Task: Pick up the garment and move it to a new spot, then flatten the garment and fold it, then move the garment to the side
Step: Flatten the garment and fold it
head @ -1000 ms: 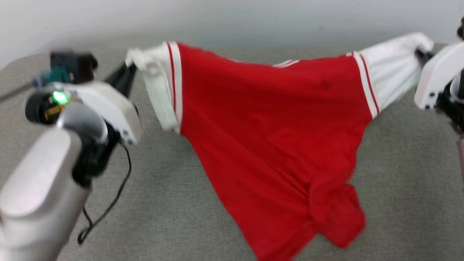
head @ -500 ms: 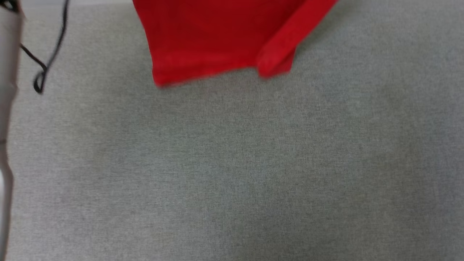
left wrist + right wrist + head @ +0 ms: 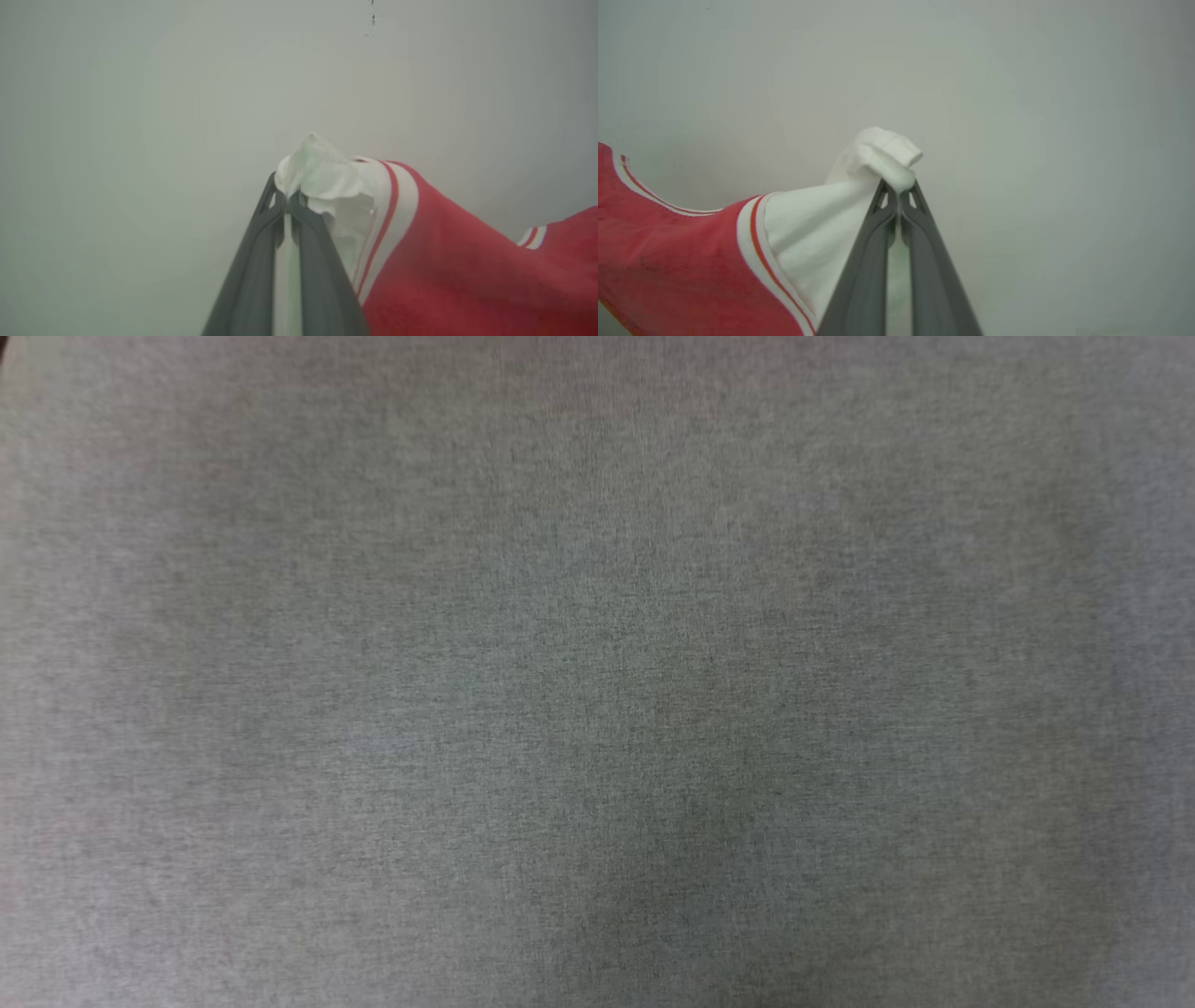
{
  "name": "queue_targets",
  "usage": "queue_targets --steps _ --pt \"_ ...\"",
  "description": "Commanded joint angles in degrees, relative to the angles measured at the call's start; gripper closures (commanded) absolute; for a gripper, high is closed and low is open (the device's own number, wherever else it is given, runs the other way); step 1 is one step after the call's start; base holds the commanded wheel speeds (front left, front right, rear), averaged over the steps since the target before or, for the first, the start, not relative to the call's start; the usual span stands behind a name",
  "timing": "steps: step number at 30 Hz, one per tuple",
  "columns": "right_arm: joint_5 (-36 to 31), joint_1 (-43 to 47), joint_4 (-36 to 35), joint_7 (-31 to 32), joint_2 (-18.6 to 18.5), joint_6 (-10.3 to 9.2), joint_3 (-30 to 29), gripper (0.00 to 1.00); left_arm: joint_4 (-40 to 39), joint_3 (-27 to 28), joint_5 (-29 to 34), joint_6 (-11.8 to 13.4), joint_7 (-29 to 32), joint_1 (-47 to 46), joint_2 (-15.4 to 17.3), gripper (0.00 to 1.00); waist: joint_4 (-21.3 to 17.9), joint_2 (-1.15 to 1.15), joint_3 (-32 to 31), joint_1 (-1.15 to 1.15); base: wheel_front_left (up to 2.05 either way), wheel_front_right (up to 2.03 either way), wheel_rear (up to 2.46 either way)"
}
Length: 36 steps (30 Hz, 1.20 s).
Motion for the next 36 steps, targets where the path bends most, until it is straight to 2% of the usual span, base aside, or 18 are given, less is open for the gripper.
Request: queue_targets --steps 1,5,12,13,15,20,25,36 --pt "0.35 -0.76 0.44 -0.45 0.32 -0.05 0.48 1.00 0.46 0.23 -0.30 -0.18 -0.46 0.18 0.27 1.00 -0.22 0.00 1.75 -0.01 0.00 0.00 0.00" --pt "2.17 -0.88 2.77 -1.38 0.98 -0.05 3.35 1.00 2.90 0.29 -1.21 -1.51 -1.21 1.08 -0.05 1.00 -0.03 0.00 4.49 -0.01 0.00 0.00 0.00" --pt "7.11 5.13 5.12 -4.86 1.50 -0.05 9.66 1.00 7.19 -0.16 -2.85 -3.99 -4.01 7.29 -1.15 1.00 0.31 0.00 4.07 -0.01 0.00 0.00 0.00" --pt "9.93 10.81 4.39 -6.70 1.28 -0.05 12.15 1.00 8.19 -0.14 -3.75 -4.85 -5.64 12.66 -1.01 1.00 0.09 0.00 2.15 -0.01 0.00 0.00 0.00" --pt "11.81 14.96 3.19 -7.90 0.81 -0.05 13.26 1.00 7.97 -0.36 -4.32 -5.50 -6.49 16.57 -0.88 1.00 0.00 0.00 0.49 -0.01 0.00 0.00 0.00" --pt "15.73 28.50 -0.76 -10.36 -0.89 -0.05 15.09 1.00 4.92 0.32 -6.08 -5.79 -8.47 30.51 -0.12 1.00 -0.11 0.00 -4.92 -0.01 0.00 0.00 0.00" --pt "18.36 43.10 -5.47 -11.56 -2.65 -0.06 14.79 1.00 -2.73 1.90 -7.06 -2.73 -9.27 46.40 -0.32 1.00 -0.01 0.00 -10.54 -0.01 0.00 0.00 0.00" --pt "20.54 72.68 -15.05 -9.90 -1.83 -0.05 7.94 1.00 -23.26 2.75 -9.00 6.45 -8.30 79.14 -0.33 1.00 0.82 0.00 -21.27 -0.01 0.00 0.00 0.00"
